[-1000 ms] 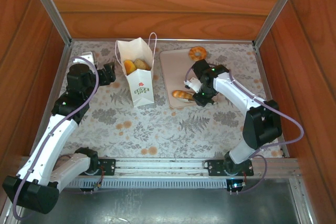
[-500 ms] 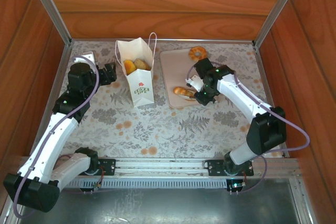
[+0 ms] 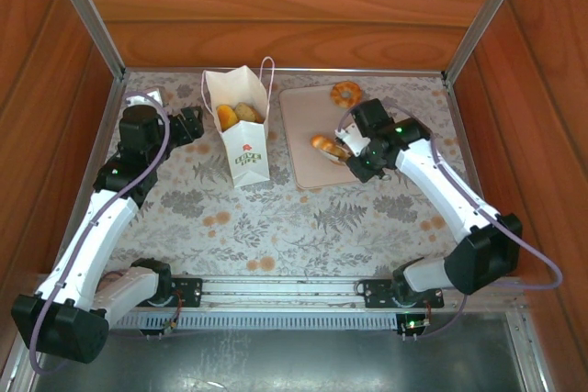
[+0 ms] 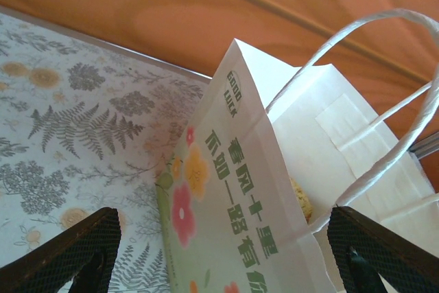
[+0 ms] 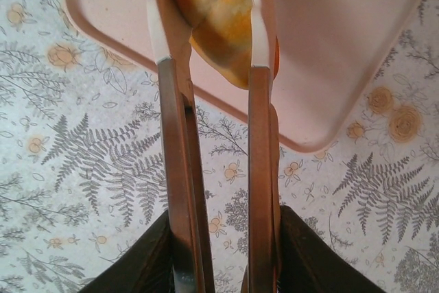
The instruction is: Place the fake bread into the paper bag
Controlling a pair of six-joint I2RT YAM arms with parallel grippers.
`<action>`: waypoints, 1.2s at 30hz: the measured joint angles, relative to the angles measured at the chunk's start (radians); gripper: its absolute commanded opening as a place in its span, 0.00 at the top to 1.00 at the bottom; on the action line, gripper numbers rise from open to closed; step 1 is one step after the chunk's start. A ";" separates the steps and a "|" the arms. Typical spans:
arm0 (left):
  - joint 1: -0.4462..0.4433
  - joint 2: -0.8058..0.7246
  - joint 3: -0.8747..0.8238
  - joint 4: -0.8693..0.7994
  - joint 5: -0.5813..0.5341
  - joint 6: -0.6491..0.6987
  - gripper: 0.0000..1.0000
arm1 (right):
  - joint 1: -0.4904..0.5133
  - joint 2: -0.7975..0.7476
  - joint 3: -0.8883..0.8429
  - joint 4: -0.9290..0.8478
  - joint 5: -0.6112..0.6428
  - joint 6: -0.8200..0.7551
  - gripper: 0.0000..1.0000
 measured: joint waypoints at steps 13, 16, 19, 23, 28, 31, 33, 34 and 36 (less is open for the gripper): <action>0.004 -0.006 -0.001 -0.039 0.052 -0.075 0.15 | 0.056 -0.095 0.163 -0.158 0.035 0.174 0.72; 0.003 -0.006 0.000 -0.064 0.064 -0.074 0.15 | 0.121 -0.088 0.232 -0.222 0.091 0.211 0.72; 0.003 -0.005 0.003 -0.091 0.064 -0.072 0.15 | 0.180 -0.063 0.324 -0.291 0.139 0.248 0.72; -0.004 -0.001 0.019 -0.121 0.063 -0.068 0.15 | 0.232 -0.005 0.474 -0.367 0.175 0.305 0.73; -0.010 -0.001 0.028 -0.137 0.064 -0.061 0.15 | 0.282 0.053 0.624 -0.410 0.203 0.351 0.73; -0.013 0.000 0.035 -0.144 0.066 -0.051 0.15 | 0.318 0.095 0.723 -0.433 0.221 0.360 0.73; -0.018 0.002 0.047 -0.150 0.064 -0.045 0.15 | 0.344 0.132 0.807 -0.454 0.244 0.367 0.74; -0.019 0.005 0.055 -0.153 0.064 -0.043 0.15 | 0.356 0.151 0.844 -0.463 0.255 0.369 0.74; -0.025 0.020 0.077 -0.156 0.063 -0.036 0.15 | 0.381 0.195 0.925 -0.480 0.282 0.369 0.74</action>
